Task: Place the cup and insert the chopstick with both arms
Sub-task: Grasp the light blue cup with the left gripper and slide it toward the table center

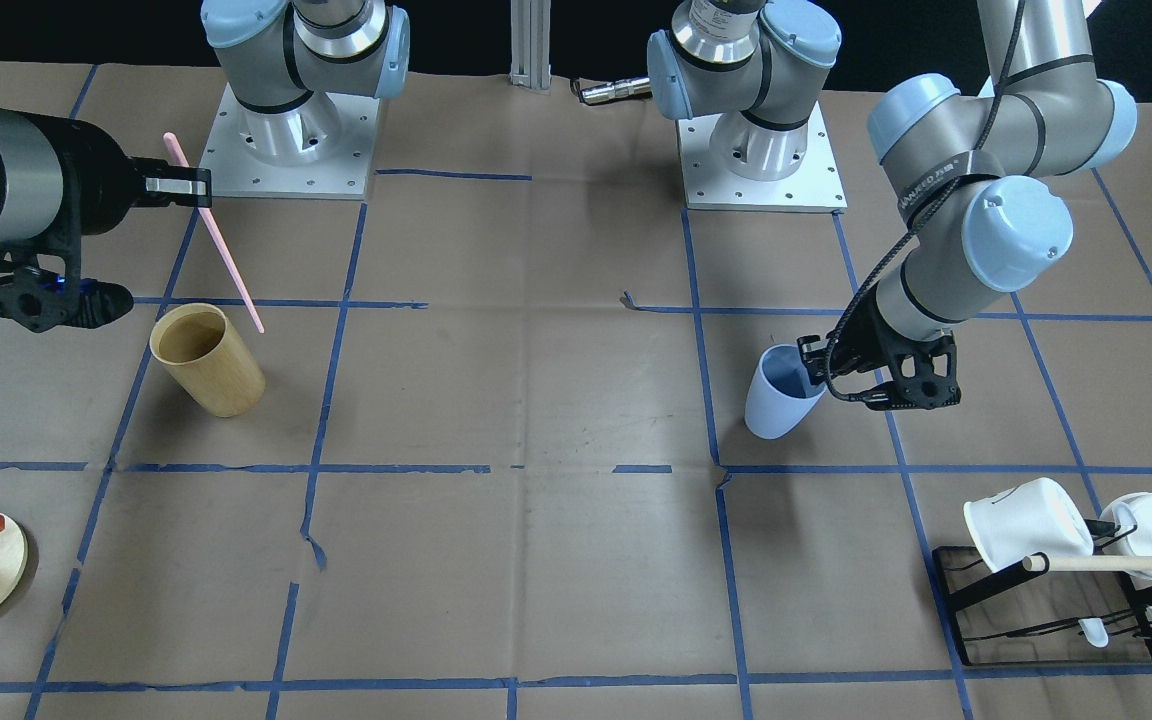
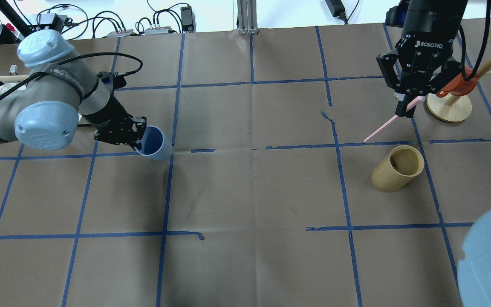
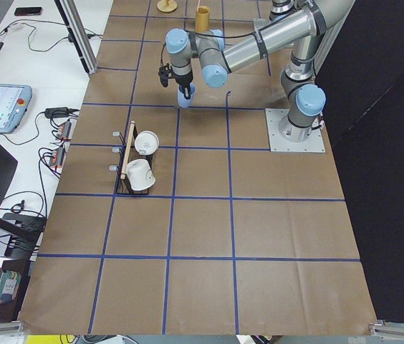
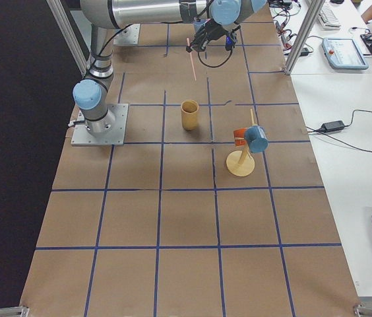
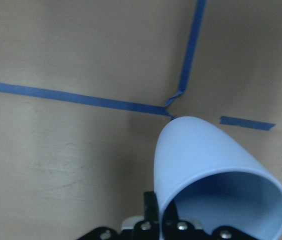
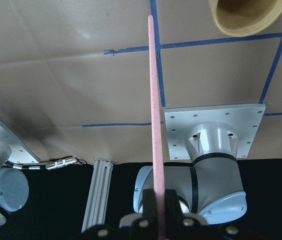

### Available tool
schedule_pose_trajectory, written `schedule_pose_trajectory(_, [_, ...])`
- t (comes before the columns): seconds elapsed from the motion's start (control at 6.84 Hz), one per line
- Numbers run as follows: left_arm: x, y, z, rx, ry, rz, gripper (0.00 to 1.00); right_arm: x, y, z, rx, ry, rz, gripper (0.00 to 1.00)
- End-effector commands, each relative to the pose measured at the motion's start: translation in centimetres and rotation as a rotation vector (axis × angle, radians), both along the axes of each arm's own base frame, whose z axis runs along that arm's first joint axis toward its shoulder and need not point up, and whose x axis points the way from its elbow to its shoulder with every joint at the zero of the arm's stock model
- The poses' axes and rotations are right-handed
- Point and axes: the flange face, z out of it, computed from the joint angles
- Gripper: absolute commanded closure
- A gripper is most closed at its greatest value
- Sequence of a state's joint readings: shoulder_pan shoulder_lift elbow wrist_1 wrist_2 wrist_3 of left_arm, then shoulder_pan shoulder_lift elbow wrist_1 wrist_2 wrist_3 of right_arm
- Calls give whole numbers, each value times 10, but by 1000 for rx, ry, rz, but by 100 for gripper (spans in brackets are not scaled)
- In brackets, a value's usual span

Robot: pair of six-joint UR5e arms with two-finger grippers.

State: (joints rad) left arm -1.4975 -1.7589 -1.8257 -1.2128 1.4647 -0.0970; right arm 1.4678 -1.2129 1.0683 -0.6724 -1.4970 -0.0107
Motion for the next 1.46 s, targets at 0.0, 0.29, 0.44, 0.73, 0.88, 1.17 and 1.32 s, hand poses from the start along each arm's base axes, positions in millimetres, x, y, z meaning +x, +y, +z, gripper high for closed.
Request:
schedule_pose_trajectory(0.0, [-111,-17,-3,1,-8,14,100,1,1,-1,7,-7,6,90])
schedule_pose_trajectory(0.29, [-188,-15,-15,17,6,-90,100,-1,-1,-5,16,2,14,90])
schedule_pose_trajectory(0.44, [-197,-15,-31,40,3,-112,100,-2,-1,-6,18,3,14,90])
schedule_pose_trajectory(0.73, [-216,-11,-56,71,2,-152,99,-3,-6,-13,31,0,13,90])
schedule_pose_trajectory(0.88, [-218,-11,-63,78,-1,-156,97,-3,-8,-16,37,0,13,90])
schedule_pose_trajectory(1.17, [-218,-13,-56,61,5,-150,1,-2,-7,-14,35,-7,4,90])
schedule_pose_trajectory(1.32, [-213,-15,-35,25,14,-144,0,-1,-7,-14,35,-8,3,90])
